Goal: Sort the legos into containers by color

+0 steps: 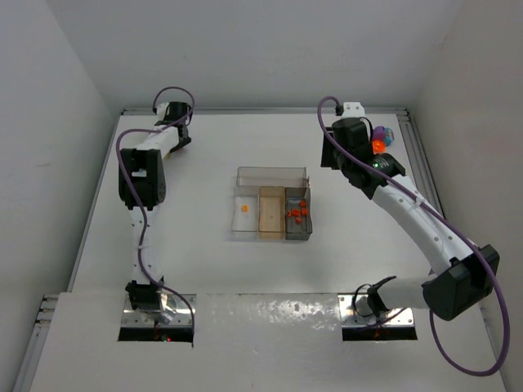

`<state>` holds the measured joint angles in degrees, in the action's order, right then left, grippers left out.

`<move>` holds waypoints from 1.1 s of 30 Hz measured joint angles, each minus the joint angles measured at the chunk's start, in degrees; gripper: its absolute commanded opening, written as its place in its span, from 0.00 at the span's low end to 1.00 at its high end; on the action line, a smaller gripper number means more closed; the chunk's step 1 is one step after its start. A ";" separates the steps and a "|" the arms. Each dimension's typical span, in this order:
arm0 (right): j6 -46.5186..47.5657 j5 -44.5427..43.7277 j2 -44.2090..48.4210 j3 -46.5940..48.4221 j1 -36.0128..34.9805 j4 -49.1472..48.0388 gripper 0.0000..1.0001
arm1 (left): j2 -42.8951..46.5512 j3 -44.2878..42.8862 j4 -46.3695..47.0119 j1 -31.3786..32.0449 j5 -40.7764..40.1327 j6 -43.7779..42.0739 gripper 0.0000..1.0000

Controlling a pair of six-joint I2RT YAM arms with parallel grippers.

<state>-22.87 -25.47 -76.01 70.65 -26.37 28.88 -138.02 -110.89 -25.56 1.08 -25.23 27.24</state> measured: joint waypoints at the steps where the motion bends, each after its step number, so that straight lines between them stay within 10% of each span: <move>1: 0.00 -0.02 0.00 0.00 0.00 0.00 0.48 | 0.00 0.00 0.00 -0.09 0.09 0.02 0.30; 8: 0.17 0.02 0.00 0.13 0.00 -0.02 0.48 | 0.00 -0.02 0.02 -0.35 0.59 0.02 0.00; 18: 3.43 5.18 -1.55 2.58 0.02 0.48 0.49 | 0.48 0.02 0.15 -0.44 6.54 -4.33 0.00; 33: 8.11 26.03 -7.04 11.93 0.00 0.31 0.49 | 34.21 22.62 4.26 9.60 50.47 -57.53 0.00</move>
<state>-14.76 0.56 -83.05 82.59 -26.37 29.19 -103.81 -88.27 -21.30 10.68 25.23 -30.28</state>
